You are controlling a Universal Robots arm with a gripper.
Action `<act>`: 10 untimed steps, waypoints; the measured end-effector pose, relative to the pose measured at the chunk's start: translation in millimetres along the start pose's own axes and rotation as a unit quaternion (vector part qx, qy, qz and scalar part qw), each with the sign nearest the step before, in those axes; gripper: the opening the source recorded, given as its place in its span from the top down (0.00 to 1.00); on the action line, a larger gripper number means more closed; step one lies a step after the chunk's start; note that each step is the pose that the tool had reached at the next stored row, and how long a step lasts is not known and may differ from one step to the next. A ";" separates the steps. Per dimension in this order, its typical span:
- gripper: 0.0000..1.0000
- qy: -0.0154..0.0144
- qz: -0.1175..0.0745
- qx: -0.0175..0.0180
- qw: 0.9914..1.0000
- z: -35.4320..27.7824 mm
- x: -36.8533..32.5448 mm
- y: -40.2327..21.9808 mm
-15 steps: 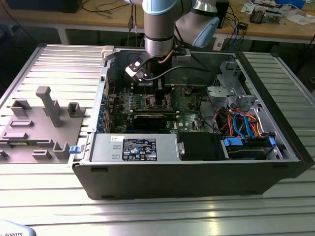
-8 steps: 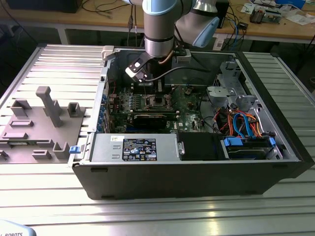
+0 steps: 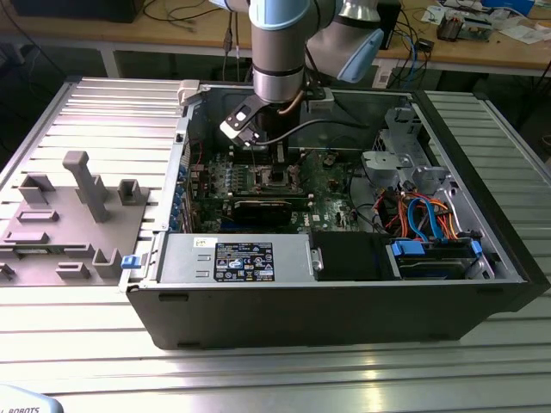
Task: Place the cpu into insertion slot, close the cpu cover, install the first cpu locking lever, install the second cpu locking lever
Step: 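Place the cpu into insertion slot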
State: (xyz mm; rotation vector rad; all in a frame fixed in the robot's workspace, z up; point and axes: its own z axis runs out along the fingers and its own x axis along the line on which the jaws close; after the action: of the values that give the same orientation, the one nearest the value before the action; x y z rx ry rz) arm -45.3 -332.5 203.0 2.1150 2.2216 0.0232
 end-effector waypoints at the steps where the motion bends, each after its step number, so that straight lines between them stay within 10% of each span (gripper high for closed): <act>1: 0.89 0.000 0.000 0.000 1.000 0.1 0.0 0.1; 10: 0.89 0.000 0.000 0.000 1.000 -31.1 -1.4 4.8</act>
State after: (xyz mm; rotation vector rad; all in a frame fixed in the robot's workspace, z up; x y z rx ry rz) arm -42.4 -332.5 234.3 2.1155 2.2226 0.0228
